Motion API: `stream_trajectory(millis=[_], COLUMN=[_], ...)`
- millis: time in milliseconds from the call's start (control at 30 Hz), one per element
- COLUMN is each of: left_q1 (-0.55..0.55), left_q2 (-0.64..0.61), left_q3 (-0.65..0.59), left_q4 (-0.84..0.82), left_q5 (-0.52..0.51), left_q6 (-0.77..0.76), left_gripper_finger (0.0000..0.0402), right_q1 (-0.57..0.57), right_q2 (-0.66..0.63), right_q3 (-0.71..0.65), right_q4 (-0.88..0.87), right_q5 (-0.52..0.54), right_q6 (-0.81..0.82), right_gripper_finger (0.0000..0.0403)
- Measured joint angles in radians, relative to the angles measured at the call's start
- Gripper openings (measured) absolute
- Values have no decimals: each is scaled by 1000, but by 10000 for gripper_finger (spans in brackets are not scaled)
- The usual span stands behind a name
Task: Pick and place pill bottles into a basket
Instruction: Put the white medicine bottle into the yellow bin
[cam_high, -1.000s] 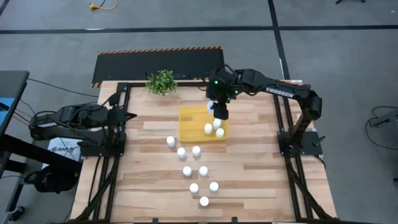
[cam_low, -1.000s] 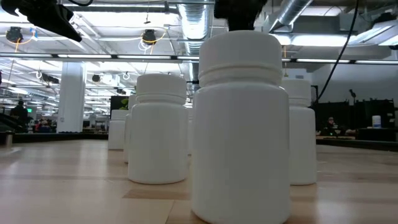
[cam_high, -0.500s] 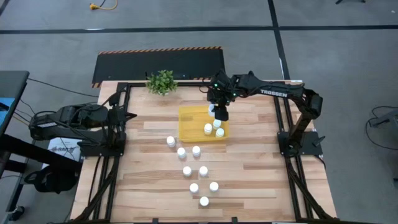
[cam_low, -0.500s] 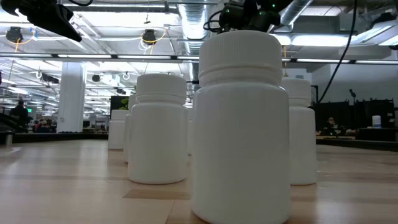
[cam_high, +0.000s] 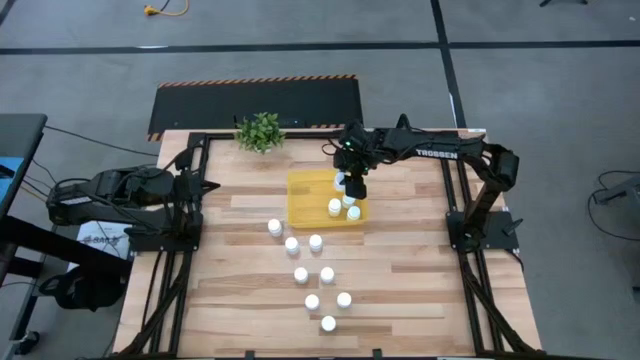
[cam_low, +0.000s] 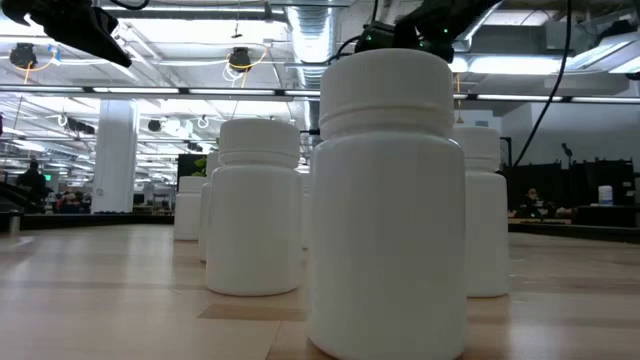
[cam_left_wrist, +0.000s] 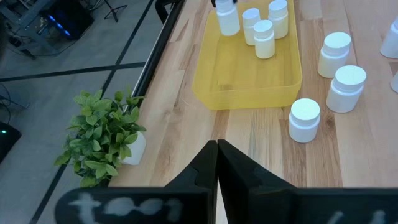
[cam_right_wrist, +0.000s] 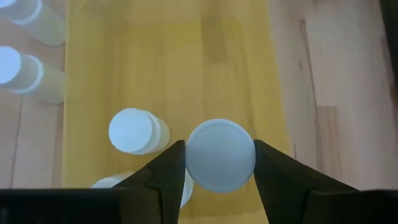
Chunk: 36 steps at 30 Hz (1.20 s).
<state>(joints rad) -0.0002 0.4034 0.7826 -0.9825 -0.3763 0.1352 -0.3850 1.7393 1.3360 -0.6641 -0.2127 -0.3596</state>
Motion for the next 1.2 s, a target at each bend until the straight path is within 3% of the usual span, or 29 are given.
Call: stream_trajectory(millis=[767, 1200], left_q1=[0, 0], left_q2=[0, 0], left_q3=[0, 0], left_q4=[0, 0], left_q5=[0, 0], left_q6=[0, 0], left_gripper_finger=[0, 0], right_q1=[-26, -27], right_q2=[3, 126], right_q3=[-65, -61], right_q4=[83, 111], right_q5=[4, -6], right_q6=[2, 11], right_gripper_finger=[160, 166])
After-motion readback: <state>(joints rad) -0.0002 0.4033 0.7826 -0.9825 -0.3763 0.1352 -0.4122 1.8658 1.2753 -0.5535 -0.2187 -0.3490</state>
